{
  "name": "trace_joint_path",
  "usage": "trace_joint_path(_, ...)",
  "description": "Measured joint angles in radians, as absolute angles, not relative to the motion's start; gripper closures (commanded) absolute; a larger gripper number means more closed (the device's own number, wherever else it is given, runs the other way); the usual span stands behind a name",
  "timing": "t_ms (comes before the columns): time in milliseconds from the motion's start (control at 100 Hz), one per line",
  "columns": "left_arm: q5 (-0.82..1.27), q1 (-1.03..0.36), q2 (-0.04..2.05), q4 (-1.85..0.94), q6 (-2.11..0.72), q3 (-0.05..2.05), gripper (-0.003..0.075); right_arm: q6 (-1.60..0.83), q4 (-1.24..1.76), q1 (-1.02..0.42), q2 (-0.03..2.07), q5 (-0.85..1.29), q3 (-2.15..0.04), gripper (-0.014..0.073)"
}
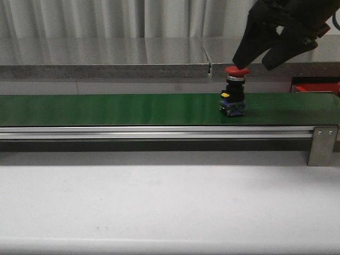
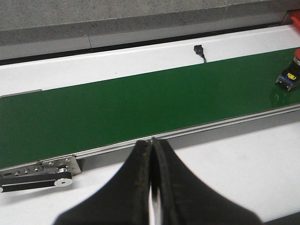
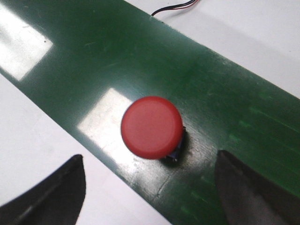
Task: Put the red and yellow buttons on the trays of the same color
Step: 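Grasp the red button with the right gripper and lift it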
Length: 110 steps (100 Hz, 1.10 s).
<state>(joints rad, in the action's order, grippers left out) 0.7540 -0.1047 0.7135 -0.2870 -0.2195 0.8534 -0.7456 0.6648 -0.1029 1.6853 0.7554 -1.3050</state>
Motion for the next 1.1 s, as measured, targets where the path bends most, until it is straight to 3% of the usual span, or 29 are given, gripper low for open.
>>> trace_joint_path(260,0.754,-0.105,0.713,-0.287,-0.219,0.853,0.0741,-0.748,0.665,-0.118,1.752,0.709,-1.321,0.0073)
trace_joint_path(350,0.754,-0.105,0.713,-0.287,-0.219,0.853,0.0741,-0.750,0.665,-0.118,1.775,0.694,-1.321,0.0158)
trace_joint_path(490,0.754,-0.105,0.713,-0.287,-0.219,0.853,0.0741,-0.750,0.665,-0.118,1.789,0.677,-1.321,0.0358)
trace_joint_path(580,0.754,-0.105,0.713,-0.287,-0.219,0.853,0.0741,-0.750,0.665,-0.118,1.789,0.662,-1.321,0.0431)
trace_joint_path(1100,0.754,-0.105,0.713,-0.287,-0.219,0.853,0.0741,-0.750,0.665,-0.047,1.686,0.598,-1.321,0.0452)
